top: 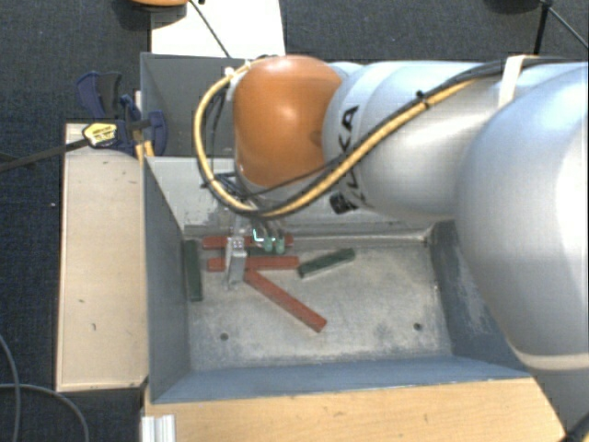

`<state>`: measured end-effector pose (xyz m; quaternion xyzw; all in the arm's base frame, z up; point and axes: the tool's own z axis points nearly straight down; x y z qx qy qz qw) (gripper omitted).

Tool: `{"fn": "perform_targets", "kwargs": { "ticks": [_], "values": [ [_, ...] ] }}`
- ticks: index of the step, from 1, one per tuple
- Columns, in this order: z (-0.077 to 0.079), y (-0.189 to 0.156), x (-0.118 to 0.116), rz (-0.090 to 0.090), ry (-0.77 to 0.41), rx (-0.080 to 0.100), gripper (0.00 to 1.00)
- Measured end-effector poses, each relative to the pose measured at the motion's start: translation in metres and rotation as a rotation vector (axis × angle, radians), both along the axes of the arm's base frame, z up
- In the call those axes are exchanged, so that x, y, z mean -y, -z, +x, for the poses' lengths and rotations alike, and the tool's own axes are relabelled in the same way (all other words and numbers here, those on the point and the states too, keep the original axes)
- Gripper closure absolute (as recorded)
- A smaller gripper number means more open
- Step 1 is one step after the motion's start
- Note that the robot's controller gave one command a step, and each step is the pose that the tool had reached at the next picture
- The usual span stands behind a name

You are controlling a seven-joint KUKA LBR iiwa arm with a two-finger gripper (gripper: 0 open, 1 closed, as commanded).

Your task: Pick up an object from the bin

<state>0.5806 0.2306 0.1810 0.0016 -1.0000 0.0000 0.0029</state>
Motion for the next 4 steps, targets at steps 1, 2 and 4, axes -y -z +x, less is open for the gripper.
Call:
{"fn": "perform_targets", "kwargs": {
  "ticks": [1, 2, 4],
  "values": [
    [0.002, -0.005, 0.001, 0.002, 0.005, 0.008, 0.0],
    [0.009, 0.058, 0.013, 0.002, 0.105, 0.011, 0.0],
    [-0.006, 0.057, 0.08, -0.003, 0.271, 0.008, 0.0]
  ]
}}
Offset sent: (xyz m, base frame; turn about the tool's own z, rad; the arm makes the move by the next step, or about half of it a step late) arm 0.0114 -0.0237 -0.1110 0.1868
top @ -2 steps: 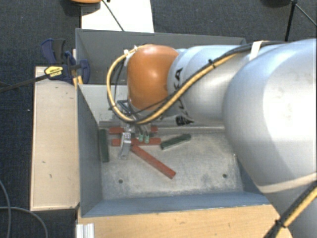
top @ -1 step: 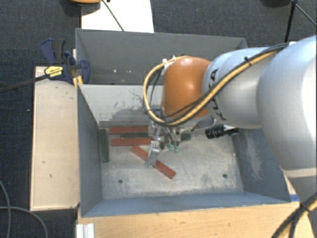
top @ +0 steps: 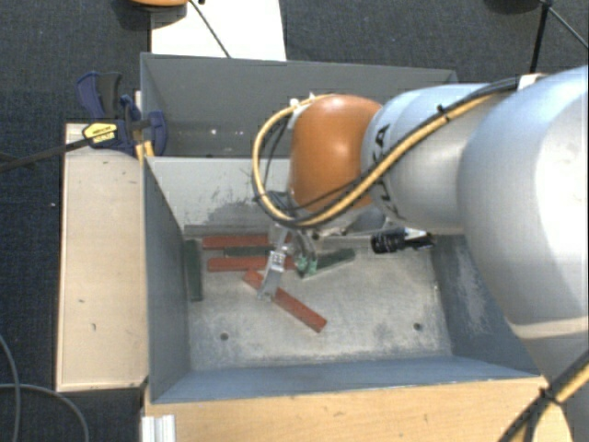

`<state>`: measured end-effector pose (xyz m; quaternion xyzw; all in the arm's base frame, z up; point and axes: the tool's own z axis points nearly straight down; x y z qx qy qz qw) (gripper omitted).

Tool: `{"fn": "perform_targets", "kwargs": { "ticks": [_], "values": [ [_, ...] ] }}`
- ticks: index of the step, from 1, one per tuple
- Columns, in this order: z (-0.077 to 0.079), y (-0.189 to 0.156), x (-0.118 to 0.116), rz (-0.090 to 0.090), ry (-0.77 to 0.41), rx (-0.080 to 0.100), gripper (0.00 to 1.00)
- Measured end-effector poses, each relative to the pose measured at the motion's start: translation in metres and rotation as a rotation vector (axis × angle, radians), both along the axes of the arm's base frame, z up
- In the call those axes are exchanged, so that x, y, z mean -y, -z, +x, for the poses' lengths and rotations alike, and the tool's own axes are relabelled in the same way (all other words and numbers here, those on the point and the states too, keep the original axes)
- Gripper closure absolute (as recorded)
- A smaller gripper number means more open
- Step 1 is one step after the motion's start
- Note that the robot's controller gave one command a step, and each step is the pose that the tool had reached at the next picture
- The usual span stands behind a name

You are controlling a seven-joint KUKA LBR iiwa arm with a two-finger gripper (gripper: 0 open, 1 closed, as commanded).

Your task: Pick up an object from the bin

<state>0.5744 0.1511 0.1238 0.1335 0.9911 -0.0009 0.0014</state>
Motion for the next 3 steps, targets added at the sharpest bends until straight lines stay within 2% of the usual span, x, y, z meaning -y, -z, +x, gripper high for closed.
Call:
{"fn": "perform_targets", "kwargs": {
  "ticks": [1, 2, 3],
  "values": [
    [-0.028, 0.046, 0.009, 0.006, 0.111, -0.001, 0.0],
    [-0.035, 0.064, 0.035, 0.002, 0.167, -0.003, 1.0],
    [-0.035, 0.064, 0.033, 0.002, 0.172, 0.0, 1.0]
  ]
}}
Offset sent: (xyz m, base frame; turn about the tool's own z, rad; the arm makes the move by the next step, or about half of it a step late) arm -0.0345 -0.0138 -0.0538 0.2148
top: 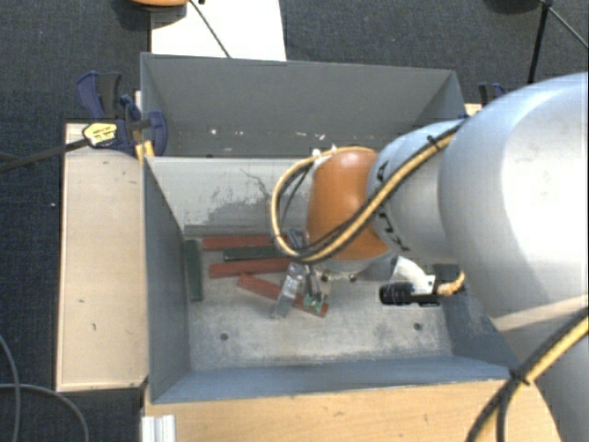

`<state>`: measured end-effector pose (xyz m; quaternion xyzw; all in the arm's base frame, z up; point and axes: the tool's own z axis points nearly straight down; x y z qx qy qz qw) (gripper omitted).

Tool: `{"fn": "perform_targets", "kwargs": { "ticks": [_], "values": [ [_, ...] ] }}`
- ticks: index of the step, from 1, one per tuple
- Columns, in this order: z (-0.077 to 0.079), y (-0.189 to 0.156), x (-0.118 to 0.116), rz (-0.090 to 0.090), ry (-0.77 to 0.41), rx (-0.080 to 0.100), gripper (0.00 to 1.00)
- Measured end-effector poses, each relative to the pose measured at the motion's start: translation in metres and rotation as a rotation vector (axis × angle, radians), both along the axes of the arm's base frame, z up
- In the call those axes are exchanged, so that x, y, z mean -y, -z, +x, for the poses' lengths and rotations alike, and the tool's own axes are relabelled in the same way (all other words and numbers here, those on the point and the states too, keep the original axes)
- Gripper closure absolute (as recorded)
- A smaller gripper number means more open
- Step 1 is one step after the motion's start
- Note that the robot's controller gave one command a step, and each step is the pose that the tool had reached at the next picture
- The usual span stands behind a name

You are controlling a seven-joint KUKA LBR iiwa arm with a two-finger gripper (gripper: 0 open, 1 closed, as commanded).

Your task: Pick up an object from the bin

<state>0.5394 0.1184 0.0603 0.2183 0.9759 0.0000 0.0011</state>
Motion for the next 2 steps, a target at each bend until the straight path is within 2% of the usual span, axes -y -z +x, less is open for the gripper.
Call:
{"fn": "perform_targets", "kwargs": {
  "ticks": [2],
  "values": [
    [-0.001, -0.017, 0.0, 0.001, 0.003, -0.001, 1.0]
  ]
}}
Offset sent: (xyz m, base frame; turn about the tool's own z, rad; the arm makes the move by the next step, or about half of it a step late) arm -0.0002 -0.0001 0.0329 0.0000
